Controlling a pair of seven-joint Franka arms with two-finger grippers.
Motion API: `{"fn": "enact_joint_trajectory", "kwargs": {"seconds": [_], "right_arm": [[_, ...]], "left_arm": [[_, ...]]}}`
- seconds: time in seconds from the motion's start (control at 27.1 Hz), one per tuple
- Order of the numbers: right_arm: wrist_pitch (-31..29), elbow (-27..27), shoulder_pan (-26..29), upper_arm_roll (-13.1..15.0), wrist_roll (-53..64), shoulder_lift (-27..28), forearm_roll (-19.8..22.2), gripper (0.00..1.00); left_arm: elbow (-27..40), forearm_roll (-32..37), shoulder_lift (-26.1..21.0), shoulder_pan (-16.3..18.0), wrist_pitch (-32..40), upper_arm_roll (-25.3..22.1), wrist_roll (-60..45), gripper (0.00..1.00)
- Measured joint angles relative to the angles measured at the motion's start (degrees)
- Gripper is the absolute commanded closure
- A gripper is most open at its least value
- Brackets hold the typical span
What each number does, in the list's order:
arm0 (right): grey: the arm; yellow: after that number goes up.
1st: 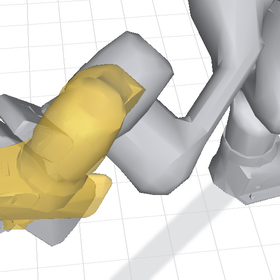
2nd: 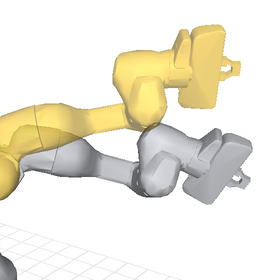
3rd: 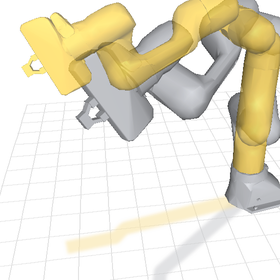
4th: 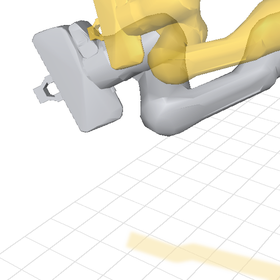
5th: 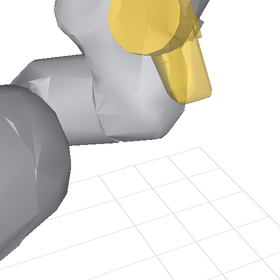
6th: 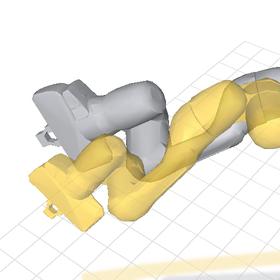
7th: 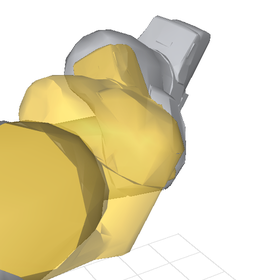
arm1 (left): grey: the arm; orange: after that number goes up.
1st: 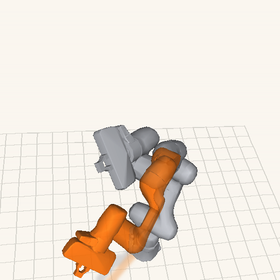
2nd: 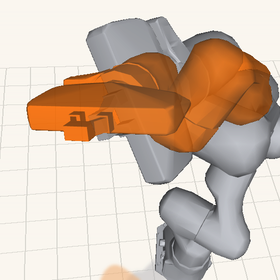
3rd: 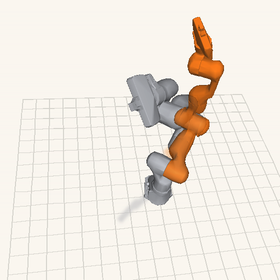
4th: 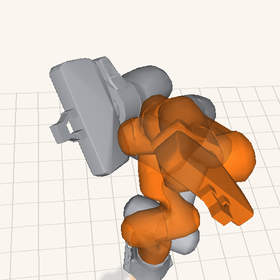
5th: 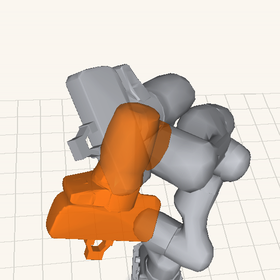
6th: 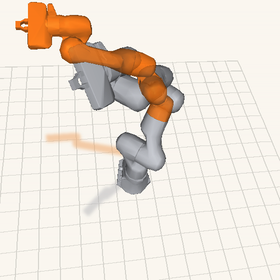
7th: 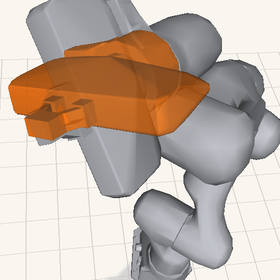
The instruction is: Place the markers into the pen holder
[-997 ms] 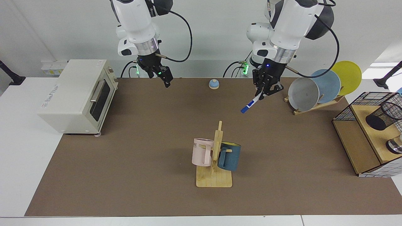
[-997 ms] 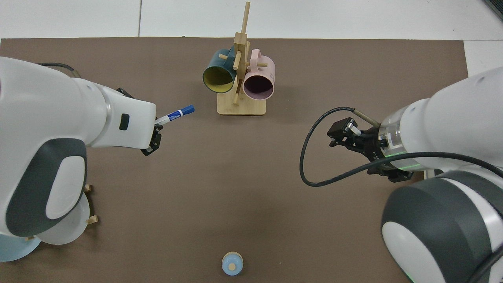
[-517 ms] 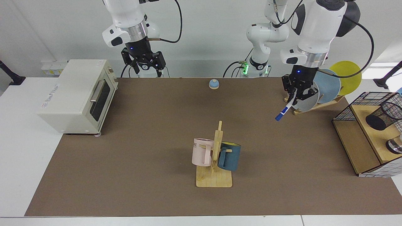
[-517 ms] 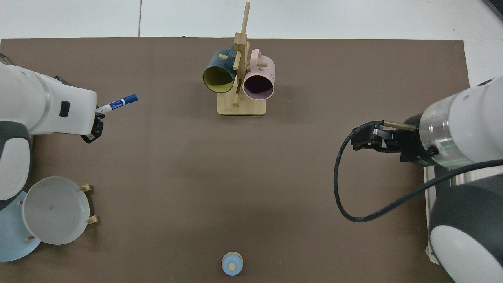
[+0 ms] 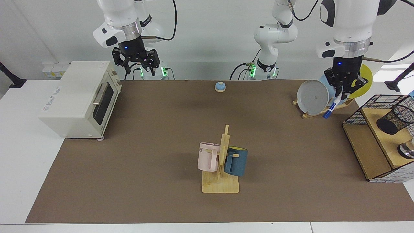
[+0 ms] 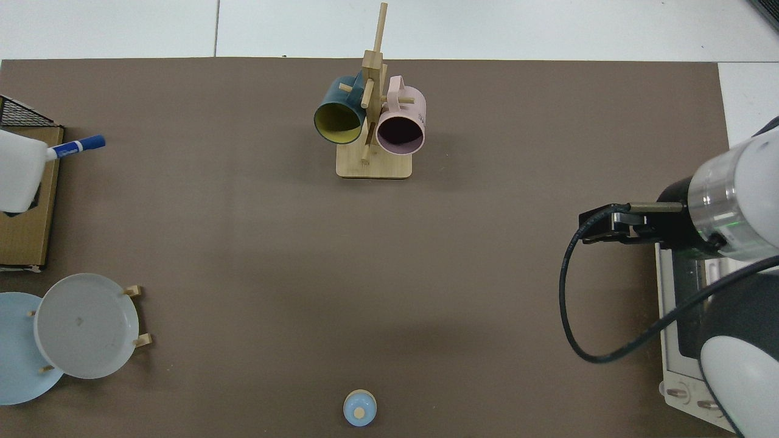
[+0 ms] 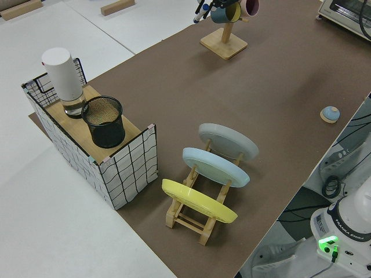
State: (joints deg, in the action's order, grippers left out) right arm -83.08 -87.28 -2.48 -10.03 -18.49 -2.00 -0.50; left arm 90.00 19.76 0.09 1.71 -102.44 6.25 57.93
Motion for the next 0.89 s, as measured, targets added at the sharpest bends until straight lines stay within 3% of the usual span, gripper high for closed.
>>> {"fn": "enact_joint_trajectory", "kwargs": {"seconds": [0.74,0.89], "right_arm": [[-0.86,0.34,2.0,-0.01,0.15,0.0,0.14,0.01],[-1.14,0.34,2.39,0.0,0.31,0.0,0.14,0.01]], "left_arm": [[-1.87,22.91,0.11,6.08,-0.71,-0.06,16.54,1.0],[-1.87,24.44,-0.06,8.49,-2.79,-0.08,21.4,1.0]]}}
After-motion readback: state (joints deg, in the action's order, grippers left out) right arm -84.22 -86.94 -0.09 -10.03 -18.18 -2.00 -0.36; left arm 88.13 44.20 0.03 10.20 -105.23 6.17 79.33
